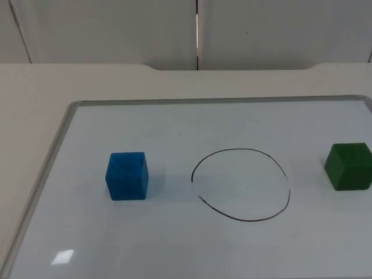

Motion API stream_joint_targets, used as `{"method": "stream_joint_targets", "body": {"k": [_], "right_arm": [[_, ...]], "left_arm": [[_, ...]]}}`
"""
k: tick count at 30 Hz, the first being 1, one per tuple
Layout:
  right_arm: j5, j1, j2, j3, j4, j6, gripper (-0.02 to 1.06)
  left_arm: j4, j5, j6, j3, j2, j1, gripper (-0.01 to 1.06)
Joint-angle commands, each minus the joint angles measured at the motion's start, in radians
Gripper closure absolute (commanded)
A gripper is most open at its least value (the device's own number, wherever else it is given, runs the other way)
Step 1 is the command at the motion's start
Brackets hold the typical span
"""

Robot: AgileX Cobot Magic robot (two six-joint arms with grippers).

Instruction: Push the two cubes into the marked area.

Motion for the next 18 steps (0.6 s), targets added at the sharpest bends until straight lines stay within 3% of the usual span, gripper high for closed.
{"method": "stream_joint_targets", "body": {"k": [1,3,4,8,9,13,18], "right_arm": [[-0.005,-0.004,-0.004,0.003,0.003,-0.005,-0.01],[-0.005,-0.004,-0.004,0.003,0.003,-0.005,-0.01],[-0.005,-0.004,-0.004,0.003,0.003,-0.005,-0.01],[-0.005,-0.004,-0.004,0.003,0.003,-0.005,-0.01],[-0.005,-0.004,-0.004,0.003,0.003,-0.005,-0.01],[-0.005,-0.004,-0.004,0.003,0.003,-0.005,-0.01],[-0.005,-0.004,-0.004,0.003,0.003,-0.005,-0.01]], "left_arm": [[-0.069,-0.024,0.042,-0.003,0.034,-0.002,0.14],[-0.16,-0.046,0.112,-0.003,0.094,-0.002,0.35],[-0.16,-0.046,0.112,-0.003,0.094,-0.002,0.35],[-0.26,-0.047,0.261,-0.003,0.177,-0.002,0.67],[-0.26,-0.047,0.261,-0.003,0.177,-0.002,0.67],[-0.307,-0.05,0.298,-0.003,0.249,-0.002,0.84],[-0.323,-0.058,0.339,-0.003,0.338,-0.002,0.93]]}}
